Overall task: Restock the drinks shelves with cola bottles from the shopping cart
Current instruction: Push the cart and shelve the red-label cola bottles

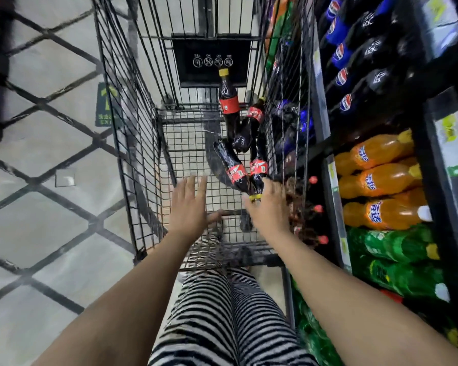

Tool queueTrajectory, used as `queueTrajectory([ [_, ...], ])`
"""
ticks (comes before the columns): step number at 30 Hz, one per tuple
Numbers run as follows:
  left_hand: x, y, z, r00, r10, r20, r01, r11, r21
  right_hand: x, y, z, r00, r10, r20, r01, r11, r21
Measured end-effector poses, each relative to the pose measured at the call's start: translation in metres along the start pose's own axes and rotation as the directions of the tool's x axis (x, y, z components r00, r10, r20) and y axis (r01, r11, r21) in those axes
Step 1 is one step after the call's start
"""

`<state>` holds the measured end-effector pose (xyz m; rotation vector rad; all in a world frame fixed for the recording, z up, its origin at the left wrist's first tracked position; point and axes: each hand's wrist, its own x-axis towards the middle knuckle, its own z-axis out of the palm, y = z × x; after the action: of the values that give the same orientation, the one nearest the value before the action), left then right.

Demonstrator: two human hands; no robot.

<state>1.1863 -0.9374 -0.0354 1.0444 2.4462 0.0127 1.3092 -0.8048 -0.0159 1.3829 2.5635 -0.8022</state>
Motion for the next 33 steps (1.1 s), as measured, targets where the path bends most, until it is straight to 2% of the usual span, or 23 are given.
queueTrajectory([
  [4,0.067,-0.002,0.033,0.987,0.089,0.132,-0.100,0.992,0.078,0.044,0.016,0.053,0.961,0.275,0.025,-0.276,0.957,0.086],
  [10,0.159,-0.007,0.072,0.939,0.284,0.192,-0.314,0.938,0.148,0.099,0.033,0.122,0.902,0.430,0.031,-0.429,0.887,0.170],
  [15,0.207,-0.005,0.087,0.878,0.410,0.248,-0.457,0.873,0.172,0.123,0.038,0.153,0.773,0.635,-0.016,-0.598,0.736,0.317],
  [19,0.232,-0.007,0.087,0.818,0.516,0.252,-0.570,0.787,0.236,0.127,0.043,0.159,0.739,0.673,-0.026,-0.615,0.690,0.381],
  [22,0.241,-0.010,0.086,0.780,0.575,0.247,-0.625,0.743,0.241,0.125,0.043,0.158,0.754,0.656,0.010,-0.590,0.671,0.450],
  [27,0.253,-0.017,0.088,0.759,0.587,0.280,-0.649,0.716,0.259,0.121,0.035,0.150,0.772,0.635,-0.015,-0.532,0.660,0.531],
  [30,0.250,-0.033,0.084,0.775,0.546,0.320,-0.619,0.757,0.209,0.117,0.030,0.141,0.774,0.633,-0.026,-0.507,0.644,0.573],
  [33,0.232,-0.057,0.081,0.867,0.400,0.298,-0.444,0.891,0.095,0.116,0.017,0.123,0.777,0.625,-0.072,-0.455,0.638,0.621],
])
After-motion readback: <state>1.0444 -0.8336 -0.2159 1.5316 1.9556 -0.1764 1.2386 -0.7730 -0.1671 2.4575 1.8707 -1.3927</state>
